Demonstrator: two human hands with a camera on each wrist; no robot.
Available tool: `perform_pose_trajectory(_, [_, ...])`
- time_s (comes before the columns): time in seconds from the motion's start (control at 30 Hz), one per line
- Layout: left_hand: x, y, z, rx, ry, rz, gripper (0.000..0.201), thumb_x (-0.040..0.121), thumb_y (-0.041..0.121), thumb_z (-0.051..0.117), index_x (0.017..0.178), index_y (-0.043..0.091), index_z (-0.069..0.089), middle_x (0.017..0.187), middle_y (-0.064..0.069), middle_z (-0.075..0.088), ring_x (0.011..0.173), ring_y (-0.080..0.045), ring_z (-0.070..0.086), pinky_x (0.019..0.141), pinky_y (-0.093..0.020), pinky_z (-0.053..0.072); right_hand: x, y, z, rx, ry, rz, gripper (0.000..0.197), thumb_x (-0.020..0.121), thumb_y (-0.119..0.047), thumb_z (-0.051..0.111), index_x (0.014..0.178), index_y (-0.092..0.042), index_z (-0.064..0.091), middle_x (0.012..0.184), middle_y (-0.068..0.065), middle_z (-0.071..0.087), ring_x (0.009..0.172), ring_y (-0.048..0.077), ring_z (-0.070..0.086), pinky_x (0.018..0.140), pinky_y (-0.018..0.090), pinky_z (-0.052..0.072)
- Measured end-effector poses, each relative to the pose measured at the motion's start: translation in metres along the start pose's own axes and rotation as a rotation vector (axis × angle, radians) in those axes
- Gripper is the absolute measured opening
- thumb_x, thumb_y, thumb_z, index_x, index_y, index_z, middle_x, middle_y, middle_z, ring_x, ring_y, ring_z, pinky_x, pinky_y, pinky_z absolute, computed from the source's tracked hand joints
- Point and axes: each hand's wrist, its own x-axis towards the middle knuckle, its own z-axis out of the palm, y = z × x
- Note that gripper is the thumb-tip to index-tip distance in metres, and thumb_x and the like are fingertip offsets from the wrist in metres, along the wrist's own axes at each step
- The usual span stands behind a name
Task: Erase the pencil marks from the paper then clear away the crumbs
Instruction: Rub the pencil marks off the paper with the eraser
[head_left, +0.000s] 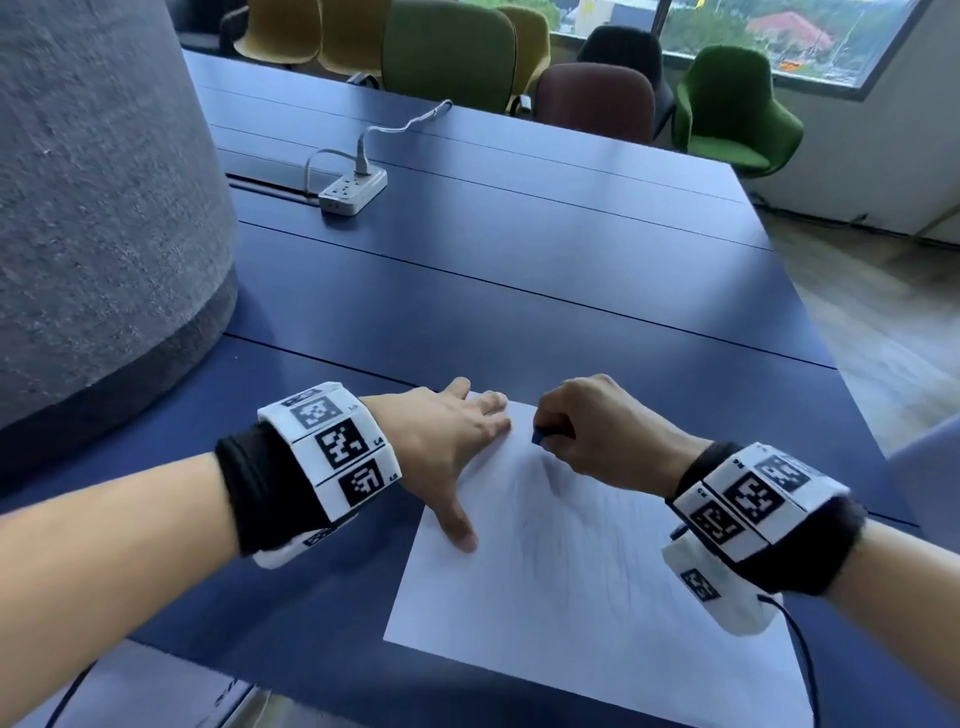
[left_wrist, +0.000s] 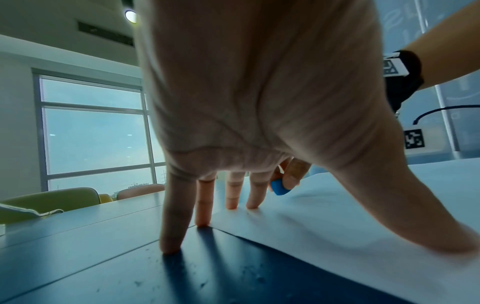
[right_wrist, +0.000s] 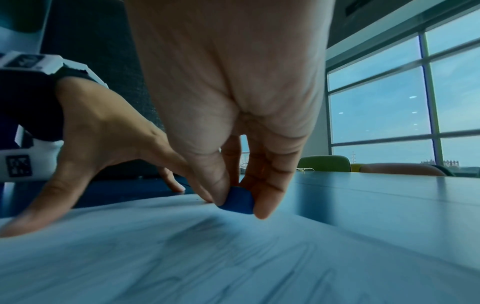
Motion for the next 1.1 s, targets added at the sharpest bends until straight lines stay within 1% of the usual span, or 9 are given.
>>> perform_pose_trajectory(0.17, [-0.001, -0.003, 0.001, 0.023, 0.023, 0.016, 0.119, 0.061, 0.072, 0.077, 0.152, 0.020, 0.019, 0.159, 0.005, 0.011, 0.133, -0.022, 0.021, 0.102, -0.043, 0.042, 0.008, -0.002, -0.003, -0.102, -0.021, -0.036, 0.012, 0.081, -0.012, 0.060, 0.081, -0.015, 0.072, 0.067, -0.013, 0.049, 0.072, 0.017, 0.058, 0.067, 0.031, 0.051])
perform_pose_trajectory(0.27, [0.000, -0.004, 0.001, 0.032, 0.031, 0.019, 0.121, 0.061, 0.073, 0.075, 0.154, 0.022, 0.015, 0.160, 0.005, 0.010, 0.134, -0.022, 0.020, 0.103, -0.043, 0.041, 0.001, -0.011, 0.001, -0.137, -0.089, -0.090, 0.011, 0.081, -0.014, 0.060, 0.085, -0.014, 0.071, 0.076, -0.007, 0.055, 0.072, 0.019, 0.058, 0.066, 0.033, 0.051])
perform_pose_trajectory(0.37, [-0.001, -0.005, 0.002, 0.048, 0.011, 0.023, 0.130, 0.058, 0.075, 0.076, 0.156, 0.022, 0.008, 0.162, 0.007, 0.003, 0.137, -0.022, 0.016, 0.104, -0.039, 0.037, 0.003, -0.015, -0.001, -0.127, -0.125, -0.095, 0.010, 0.079, -0.015, 0.062, 0.081, -0.014, 0.071, 0.070, -0.008, 0.057, 0.070, 0.019, 0.060, 0.066, 0.034, 0.052])
perform_pose_trajectory(0.5, [0.000, -0.005, 0.003, 0.064, -0.046, 0.011, 0.142, 0.054, 0.073, 0.080, 0.157, 0.023, -0.006, 0.163, 0.010, -0.009, 0.145, -0.021, 0.002, 0.109, -0.038, 0.028, 0.014, -0.010, -0.003, -0.102, -0.048, -0.055, 0.010, 0.075, -0.013, 0.061, 0.072, -0.006, 0.067, 0.069, 0.006, 0.063, 0.068, 0.027, 0.060, 0.063, 0.040, 0.053])
perform_pose_trajectory(0.67, [0.000, -0.004, 0.002, 0.045, -0.050, 0.004, 0.143, 0.055, 0.071, 0.081, 0.157, 0.024, -0.008, 0.163, 0.009, -0.011, 0.148, -0.024, -0.003, 0.112, -0.040, 0.025, -0.002, -0.028, -0.001, -0.098, -0.173, -0.108, 0.010, 0.078, -0.011, 0.063, 0.082, -0.012, 0.072, 0.064, -0.012, 0.052, 0.063, 0.011, 0.052, 0.065, 0.028, 0.049])
perform_pose_trajectory(0.73, [-0.001, -0.004, 0.002, 0.042, -0.055, 0.001, 0.142, 0.057, 0.070, 0.081, 0.156, 0.024, -0.010, 0.163, 0.009, -0.013, 0.148, -0.024, -0.006, 0.113, -0.040, 0.024, 0.005, -0.025, -0.005, -0.093, -0.147, -0.095, 0.009, 0.075, -0.011, 0.065, 0.079, -0.011, 0.073, 0.063, -0.008, 0.060, 0.059, 0.011, 0.054, 0.064, 0.030, 0.052])
perform_pose_trajectory(0.87, [-0.002, -0.004, 0.003, 0.039, -0.055, -0.002, 0.143, 0.058, 0.070, 0.080, 0.156, 0.023, -0.012, 0.163, 0.009, -0.014, 0.149, -0.023, -0.008, 0.114, -0.039, 0.023, 0.012, -0.015, 0.000, -0.075, -0.044, -0.055, 0.007, 0.073, -0.013, 0.064, 0.073, -0.009, 0.070, 0.070, 0.006, 0.067, 0.068, 0.025, 0.062, 0.064, 0.039, 0.054])
perform_pose_trajectory(1.0, [-0.003, -0.004, 0.002, 0.024, -0.071, -0.008, 0.141, 0.059, 0.067, 0.081, 0.156, 0.021, -0.012, 0.163, 0.007, -0.017, 0.149, -0.024, -0.012, 0.117, -0.039, 0.019, -0.008, -0.032, 0.008, -0.035, -0.172, -0.097, 0.007, 0.077, -0.011, 0.066, 0.079, -0.010, 0.072, 0.070, -0.006, 0.064, 0.069, 0.015, 0.058, 0.068, 0.030, 0.052])
perform_pose_trajectory(1.1, [-0.002, -0.004, 0.002, 0.036, -0.075, -0.002, 0.141, 0.060, 0.068, 0.080, 0.156, 0.022, -0.012, 0.163, 0.007, -0.017, 0.149, -0.024, -0.010, 0.115, -0.038, 0.022, 0.005, -0.027, -0.001, -0.046, -0.144, -0.079, 0.007, 0.075, -0.012, 0.067, 0.077, -0.008, 0.072, 0.066, 0.000, 0.065, 0.062, 0.015, 0.056, 0.064, 0.031, 0.051])
